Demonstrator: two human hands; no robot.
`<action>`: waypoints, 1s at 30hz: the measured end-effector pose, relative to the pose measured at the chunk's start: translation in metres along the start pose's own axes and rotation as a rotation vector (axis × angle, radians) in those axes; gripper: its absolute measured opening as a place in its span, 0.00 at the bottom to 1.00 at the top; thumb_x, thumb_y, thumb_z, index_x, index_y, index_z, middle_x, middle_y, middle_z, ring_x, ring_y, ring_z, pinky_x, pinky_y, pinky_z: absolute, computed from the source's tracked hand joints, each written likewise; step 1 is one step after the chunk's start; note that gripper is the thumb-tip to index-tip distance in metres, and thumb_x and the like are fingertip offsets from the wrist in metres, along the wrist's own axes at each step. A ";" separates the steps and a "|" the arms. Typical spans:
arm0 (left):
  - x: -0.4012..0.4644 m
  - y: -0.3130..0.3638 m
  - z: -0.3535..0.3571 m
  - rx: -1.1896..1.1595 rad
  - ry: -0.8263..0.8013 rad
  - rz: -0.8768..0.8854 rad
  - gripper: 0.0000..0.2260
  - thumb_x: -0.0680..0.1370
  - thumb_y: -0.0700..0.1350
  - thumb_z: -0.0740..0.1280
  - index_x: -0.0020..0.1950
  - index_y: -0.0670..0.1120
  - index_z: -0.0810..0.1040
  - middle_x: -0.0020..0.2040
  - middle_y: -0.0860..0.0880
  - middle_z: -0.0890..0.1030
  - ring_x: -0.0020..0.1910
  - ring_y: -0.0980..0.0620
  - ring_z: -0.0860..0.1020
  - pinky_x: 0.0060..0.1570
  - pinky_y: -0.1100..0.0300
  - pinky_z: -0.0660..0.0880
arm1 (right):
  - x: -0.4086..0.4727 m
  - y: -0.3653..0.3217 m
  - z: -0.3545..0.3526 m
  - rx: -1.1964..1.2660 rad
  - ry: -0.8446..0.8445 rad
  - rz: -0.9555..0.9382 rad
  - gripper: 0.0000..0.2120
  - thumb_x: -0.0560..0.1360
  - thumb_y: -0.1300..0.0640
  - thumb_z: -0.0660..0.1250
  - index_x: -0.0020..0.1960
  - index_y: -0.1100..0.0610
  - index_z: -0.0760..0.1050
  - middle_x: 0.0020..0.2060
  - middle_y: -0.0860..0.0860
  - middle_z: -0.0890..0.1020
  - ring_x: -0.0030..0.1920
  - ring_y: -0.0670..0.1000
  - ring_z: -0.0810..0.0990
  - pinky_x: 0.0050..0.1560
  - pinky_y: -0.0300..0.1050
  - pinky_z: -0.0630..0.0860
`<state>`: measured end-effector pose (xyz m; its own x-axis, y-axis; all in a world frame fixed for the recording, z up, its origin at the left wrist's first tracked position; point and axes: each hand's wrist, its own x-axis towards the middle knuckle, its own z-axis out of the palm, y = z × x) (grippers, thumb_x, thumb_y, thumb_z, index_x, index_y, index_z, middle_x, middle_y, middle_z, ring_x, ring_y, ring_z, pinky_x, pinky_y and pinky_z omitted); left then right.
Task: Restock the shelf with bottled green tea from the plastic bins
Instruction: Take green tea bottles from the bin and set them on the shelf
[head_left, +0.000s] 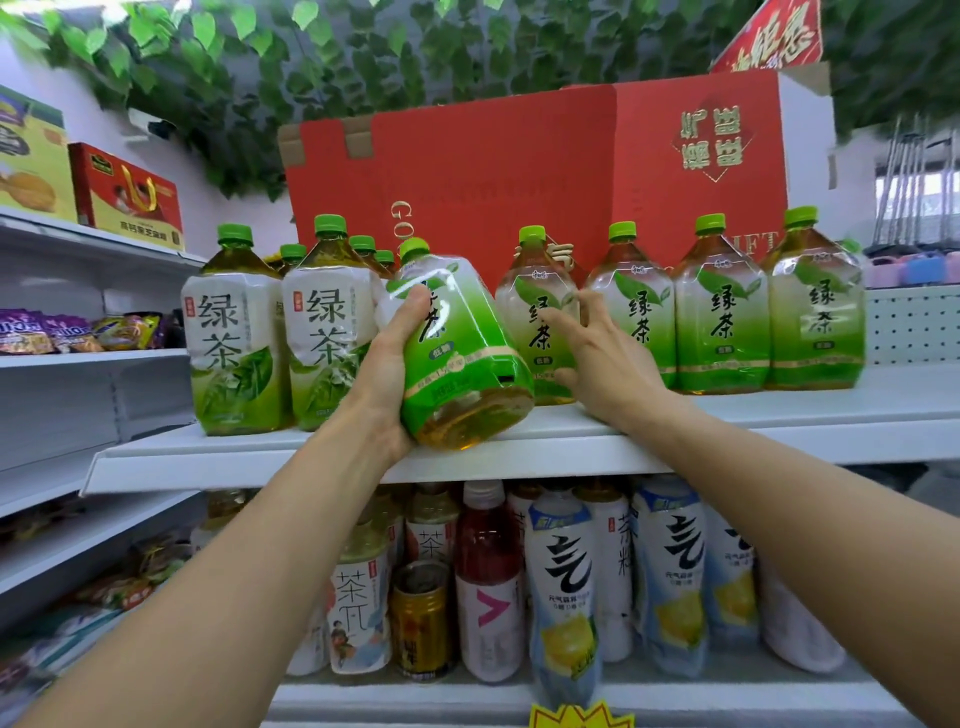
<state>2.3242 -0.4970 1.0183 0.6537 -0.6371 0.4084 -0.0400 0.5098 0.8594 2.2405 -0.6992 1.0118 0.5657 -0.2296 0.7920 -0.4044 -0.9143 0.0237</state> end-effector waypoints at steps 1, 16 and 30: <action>0.003 0.001 0.002 0.029 0.021 0.029 0.21 0.74 0.58 0.70 0.60 0.45 0.82 0.53 0.42 0.86 0.49 0.42 0.86 0.49 0.44 0.82 | 0.000 0.001 0.001 0.012 0.011 0.013 0.32 0.74 0.56 0.72 0.73 0.46 0.61 0.73 0.55 0.57 0.54 0.57 0.77 0.39 0.46 0.75; 0.067 -0.024 0.000 0.670 0.344 0.377 0.46 0.69 0.62 0.76 0.79 0.49 0.57 0.74 0.49 0.68 0.73 0.49 0.66 0.73 0.53 0.62 | 0.001 0.005 0.009 0.076 0.063 0.032 0.30 0.77 0.55 0.68 0.76 0.46 0.61 0.67 0.53 0.66 0.52 0.52 0.76 0.44 0.50 0.81; 0.056 -0.025 0.002 1.096 0.293 0.074 0.37 0.84 0.52 0.59 0.81 0.49 0.34 0.83 0.44 0.43 0.81 0.41 0.49 0.77 0.44 0.49 | -0.001 0.002 0.005 0.081 0.031 0.057 0.28 0.77 0.56 0.66 0.75 0.48 0.62 0.66 0.55 0.67 0.50 0.55 0.78 0.40 0.46 0.75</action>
<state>2.3602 -0.5466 1.0204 0.7679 -0.3936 0.5055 -0.6313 -0.3310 0.7013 2.2426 -0.7023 1.0077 0.5201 -0.2728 0.8094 -0.3751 -0.9243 -0.0706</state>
